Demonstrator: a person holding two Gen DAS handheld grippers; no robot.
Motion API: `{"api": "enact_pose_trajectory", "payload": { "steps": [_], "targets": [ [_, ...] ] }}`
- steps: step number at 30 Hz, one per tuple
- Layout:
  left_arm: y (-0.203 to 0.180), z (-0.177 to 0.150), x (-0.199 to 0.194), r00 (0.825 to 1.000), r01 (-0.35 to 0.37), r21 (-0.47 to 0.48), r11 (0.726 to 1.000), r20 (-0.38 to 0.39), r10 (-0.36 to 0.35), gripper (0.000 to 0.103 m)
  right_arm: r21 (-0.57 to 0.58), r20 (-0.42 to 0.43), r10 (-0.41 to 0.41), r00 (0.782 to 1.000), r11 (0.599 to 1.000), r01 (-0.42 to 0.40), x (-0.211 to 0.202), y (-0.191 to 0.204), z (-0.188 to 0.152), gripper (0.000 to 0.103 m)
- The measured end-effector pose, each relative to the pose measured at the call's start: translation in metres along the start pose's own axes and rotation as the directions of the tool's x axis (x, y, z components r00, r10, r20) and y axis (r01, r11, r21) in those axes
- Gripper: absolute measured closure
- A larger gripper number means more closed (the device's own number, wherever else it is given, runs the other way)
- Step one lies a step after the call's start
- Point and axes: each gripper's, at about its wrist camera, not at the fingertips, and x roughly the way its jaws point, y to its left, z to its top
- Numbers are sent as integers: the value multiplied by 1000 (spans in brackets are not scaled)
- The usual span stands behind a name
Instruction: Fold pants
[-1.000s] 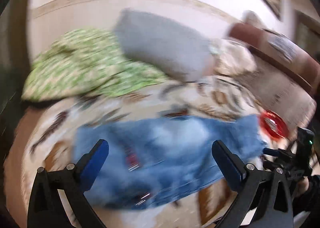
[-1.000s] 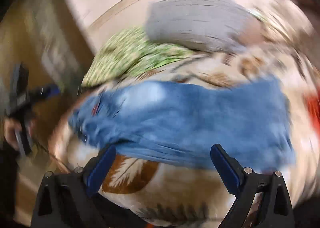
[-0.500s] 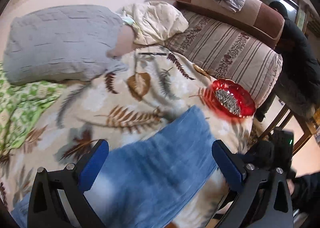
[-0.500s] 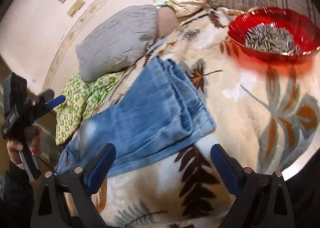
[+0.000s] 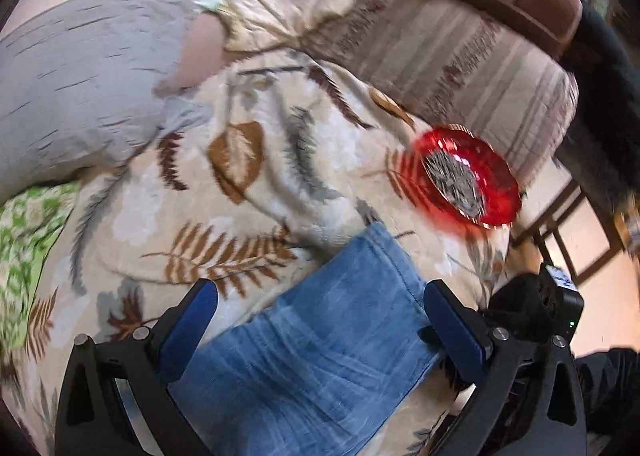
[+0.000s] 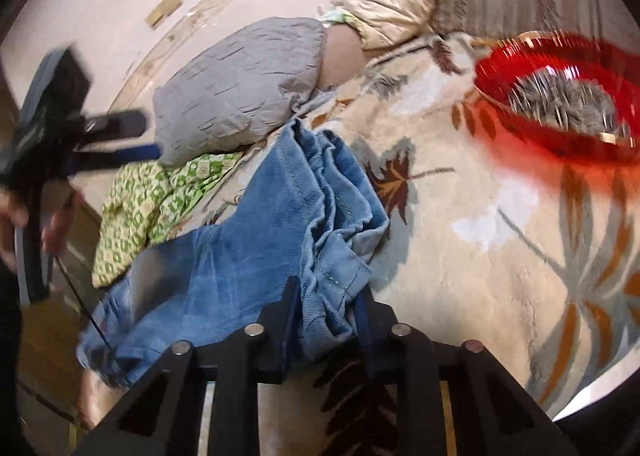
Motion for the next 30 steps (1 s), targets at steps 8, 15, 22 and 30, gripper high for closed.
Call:
{"api": "enact_pose_trajectory", "payload": {
  "steps": [8,15,22,30],
  "targets": [
    [-47,25,52,991,100,204,974,-110,-79,1,27,-6,4,1000,1000,-3,-4,-9,-9,79],
    [-64,36,109,980,57,192,980,-196,-18,18,37,-14,18,1000,999,-17,-2,-12,-10,80],
    [-49,24,135,967,5,78,997,-253,15,71,57,-27,25,999,998,-24,3,-15,-8,80],
    [-64,38,114,987,-21,78,997,-159,33,88,49,19,41,999,998,-42,-12,-13,4,83]
  ]
}}
